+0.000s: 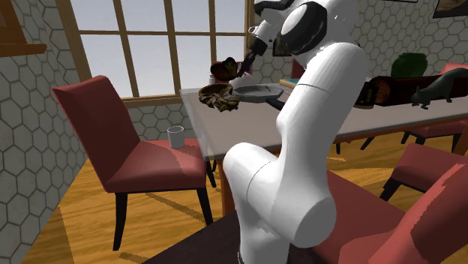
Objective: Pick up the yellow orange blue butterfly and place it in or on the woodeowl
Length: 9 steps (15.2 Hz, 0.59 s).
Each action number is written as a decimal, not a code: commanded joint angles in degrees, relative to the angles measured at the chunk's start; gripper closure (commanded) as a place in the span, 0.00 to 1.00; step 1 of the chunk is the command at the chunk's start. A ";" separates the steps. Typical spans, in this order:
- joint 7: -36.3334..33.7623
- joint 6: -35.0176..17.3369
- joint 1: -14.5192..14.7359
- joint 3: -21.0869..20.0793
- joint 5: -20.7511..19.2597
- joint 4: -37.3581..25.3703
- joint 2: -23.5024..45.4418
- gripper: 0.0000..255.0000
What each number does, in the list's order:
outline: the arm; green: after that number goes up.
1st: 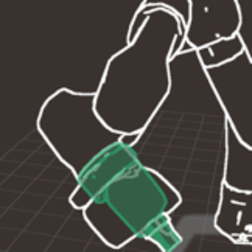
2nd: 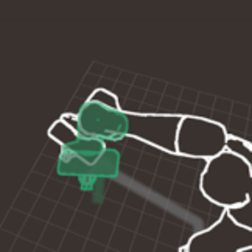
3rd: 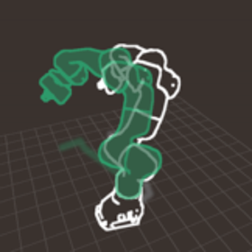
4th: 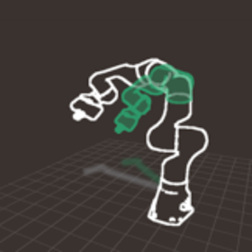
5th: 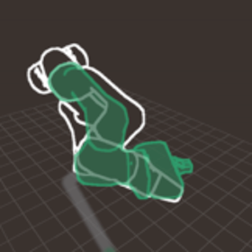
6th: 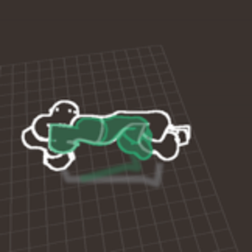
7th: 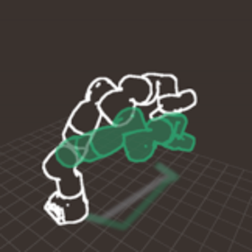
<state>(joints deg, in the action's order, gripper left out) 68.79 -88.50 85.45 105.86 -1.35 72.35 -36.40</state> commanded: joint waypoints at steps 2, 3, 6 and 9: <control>-2.82 2.43 12.20 5.07 -4.40 -11.24 -5.65 1.00; -3.51 3.69 16.31 6.59 -5.84 -15.77 -7.69 1.00; -3.97 4.71 20.89 8.30 -7.54 -20.73 -10.26 1.00; -3.33 1.56 18.34 7.75 -7.05 -15.78 -9.67 1.00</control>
<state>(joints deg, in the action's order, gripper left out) 65.22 -86.02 104.49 113.72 -8.50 55.21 -46.18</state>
